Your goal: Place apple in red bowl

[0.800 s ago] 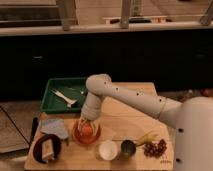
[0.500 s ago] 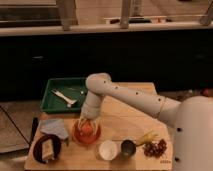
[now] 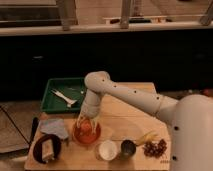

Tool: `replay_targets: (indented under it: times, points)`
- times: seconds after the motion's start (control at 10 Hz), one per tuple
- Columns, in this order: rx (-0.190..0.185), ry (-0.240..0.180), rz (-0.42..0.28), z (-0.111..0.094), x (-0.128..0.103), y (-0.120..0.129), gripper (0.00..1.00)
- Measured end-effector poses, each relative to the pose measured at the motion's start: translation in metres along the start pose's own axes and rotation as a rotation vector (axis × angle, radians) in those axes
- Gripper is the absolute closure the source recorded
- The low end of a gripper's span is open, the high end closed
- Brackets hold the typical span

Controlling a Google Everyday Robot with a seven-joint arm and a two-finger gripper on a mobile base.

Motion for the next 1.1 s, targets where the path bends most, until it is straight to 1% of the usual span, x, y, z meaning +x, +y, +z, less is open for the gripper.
replay_targets:
  times: [0.6,1.1]
  points:
    - [-0.013,0.028,-0.019,-0.004,0.002,-0.005,0.20]
    - [-0.011,0.075,-0.053,-0.013,-0.002,-0.008,0.20]
